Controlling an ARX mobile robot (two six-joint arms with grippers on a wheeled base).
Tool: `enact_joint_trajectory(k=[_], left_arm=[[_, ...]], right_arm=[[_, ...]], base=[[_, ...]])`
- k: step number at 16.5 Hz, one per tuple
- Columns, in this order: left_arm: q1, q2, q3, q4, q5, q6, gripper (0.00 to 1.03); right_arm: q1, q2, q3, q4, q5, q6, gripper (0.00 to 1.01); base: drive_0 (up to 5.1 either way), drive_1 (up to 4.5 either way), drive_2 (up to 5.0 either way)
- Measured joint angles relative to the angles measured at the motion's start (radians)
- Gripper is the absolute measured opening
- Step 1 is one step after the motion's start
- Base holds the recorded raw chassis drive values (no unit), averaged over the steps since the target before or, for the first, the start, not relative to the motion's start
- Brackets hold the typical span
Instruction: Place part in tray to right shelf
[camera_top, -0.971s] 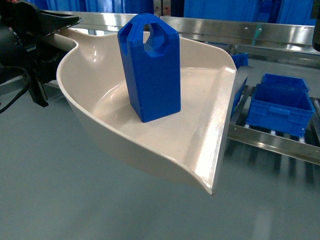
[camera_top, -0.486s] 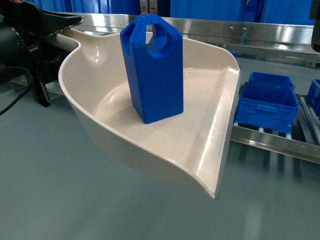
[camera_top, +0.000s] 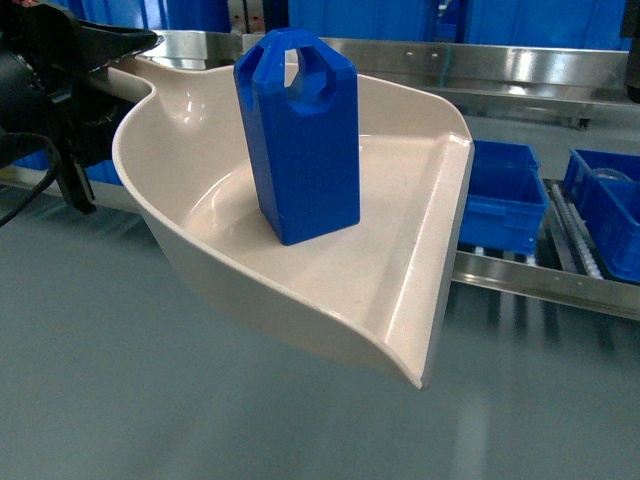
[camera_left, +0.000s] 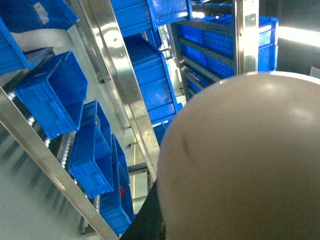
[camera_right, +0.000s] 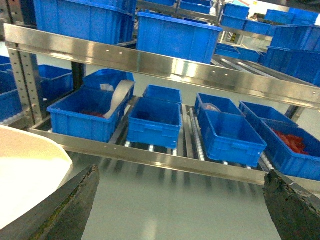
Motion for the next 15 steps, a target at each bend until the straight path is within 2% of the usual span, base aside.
enact_joint_trajectory(k=[15], left_arm=[[-0.001, 0.0, 0.0, 0.0, 0.003, 0.0, 0.13]], right_arm=[[0.0, 0.0, 0.0, 0.0, 0.0, 0.0, 0.98]], base=[[-1.6, -1.57, -1.6]])
